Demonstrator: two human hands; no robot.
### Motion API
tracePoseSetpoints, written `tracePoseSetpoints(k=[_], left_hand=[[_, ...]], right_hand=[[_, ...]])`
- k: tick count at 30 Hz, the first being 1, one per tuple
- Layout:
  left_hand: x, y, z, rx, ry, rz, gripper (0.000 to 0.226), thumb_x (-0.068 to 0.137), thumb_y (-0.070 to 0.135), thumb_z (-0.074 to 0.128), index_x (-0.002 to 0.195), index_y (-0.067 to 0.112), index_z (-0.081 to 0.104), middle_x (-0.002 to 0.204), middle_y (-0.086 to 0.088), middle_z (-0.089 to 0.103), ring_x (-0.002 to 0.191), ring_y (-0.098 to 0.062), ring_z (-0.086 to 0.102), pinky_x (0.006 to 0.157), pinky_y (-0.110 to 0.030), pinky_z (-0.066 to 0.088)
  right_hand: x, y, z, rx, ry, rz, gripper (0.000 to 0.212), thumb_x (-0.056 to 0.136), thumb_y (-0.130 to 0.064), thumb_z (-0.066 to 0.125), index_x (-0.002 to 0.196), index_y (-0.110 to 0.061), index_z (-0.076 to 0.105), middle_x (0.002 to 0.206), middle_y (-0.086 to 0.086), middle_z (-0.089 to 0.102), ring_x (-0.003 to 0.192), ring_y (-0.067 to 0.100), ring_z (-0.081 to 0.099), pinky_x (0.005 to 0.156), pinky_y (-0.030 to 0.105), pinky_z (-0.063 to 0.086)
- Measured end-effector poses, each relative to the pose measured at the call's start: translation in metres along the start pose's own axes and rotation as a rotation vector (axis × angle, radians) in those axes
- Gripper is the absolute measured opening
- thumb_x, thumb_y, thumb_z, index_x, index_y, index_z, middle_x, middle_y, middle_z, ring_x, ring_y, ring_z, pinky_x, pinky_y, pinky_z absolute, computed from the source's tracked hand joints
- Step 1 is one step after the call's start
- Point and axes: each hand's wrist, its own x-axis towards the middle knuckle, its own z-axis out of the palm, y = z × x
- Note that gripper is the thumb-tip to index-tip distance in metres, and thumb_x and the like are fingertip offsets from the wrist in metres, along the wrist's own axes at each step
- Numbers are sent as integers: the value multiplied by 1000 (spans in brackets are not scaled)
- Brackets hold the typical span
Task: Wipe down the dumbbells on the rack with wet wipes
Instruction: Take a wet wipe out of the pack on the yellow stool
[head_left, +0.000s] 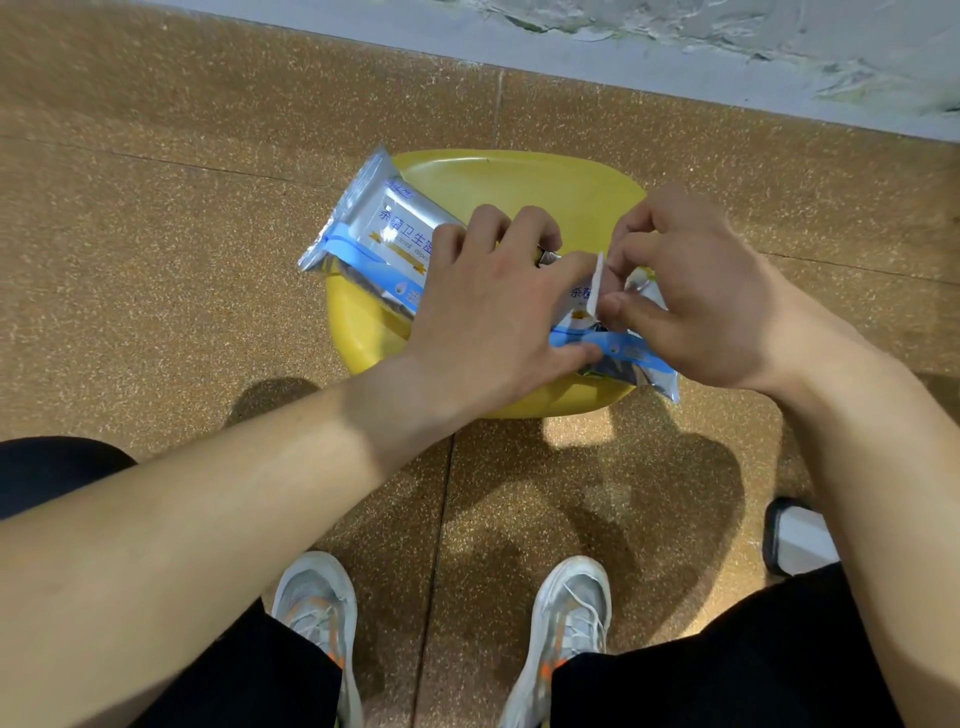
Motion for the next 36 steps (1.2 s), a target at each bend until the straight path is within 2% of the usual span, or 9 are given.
tracePoseSetpoints(k=[7,11,15,18,22,27,31,34,36], left_hand=[[3,-2,-1,-7,-11,-12,60,71,76,60,119,40,65,117,3,54,108,-30,47,87,-44,33],[4,-1,-1,-6,-12,-18,62,70,76,57,120,40,66,116,3,55,108,-29,48,88,-43,33],[4,-3,-1,-11,3,-4,63,70,77,59,120,39,66,115,3,55,107,-29,48,87,-43,33],[3,-4,0,-12,-1,2,64,71,77,57,121,39,66,116,3,55,107,-29,48,88,-44,33],[1,-4,1,-16,9,13,64,72,76,58,123,37,65,117,2,56,107,-29,49,89,-44,34],[-3,0,2,29,2,25,75,74,75,59,134,30,61,132,1,60,118,-32,51,93,-45,32],[-8,8,-3,-10,103,85,67,81,64,60,129,18,65,137,-2,63,121,-31,56,98,-44,36],[-17,11,-1,-124,170,172,51,86,44,71,124,10,69,134,-7,65,119,-30,59,100,-42,45],[-23,13,3,-160,142,204,53,89,39,71,129,5,66,138,-11,63,127,-28,57,109,-37,40]], right_hand=[[-4,8,-12,377,-16,73,8,89,-41,55,85,-35,57,91,-17,55,88,15,55,80,36,43],[-3,10,-16,669,18,156,24,89,-39,55,86,-16,58,83,17,56,80,21,49,76,39,36],[-2,4,-19,808,108,207,14,92,-27,53,82,-18,56,79,12,52,71,18,47,67,33,38],[-2,-5,-24,1170,262,264,14,98,-17,53,84,-15,56,75,6,56,62,12,55,58,26,50],[2,-5,-32,1713,367,344,22,80,-14,71,81,-17,50,75,3,41,57,13,43,55,22,44],[3,-3,-32,1749,329,607,33,101,-34,55,73,-22,41,72,-3,31,42,7,39,40,19,38],[2,-2,-37,1603,306,710,28,94,-45,62,79,-22,62,58,-6,47,43,9,48,39,17,41],[1,1,-34,1555,298,603,15,98,-22,58,93,-16,70,63,-5,61,51,9,56,47,18,47],[0,3,-34,1586,310,519,16,97,-10,55,94,-13,71,70,-3,65,56,10,59,55,20,50]])
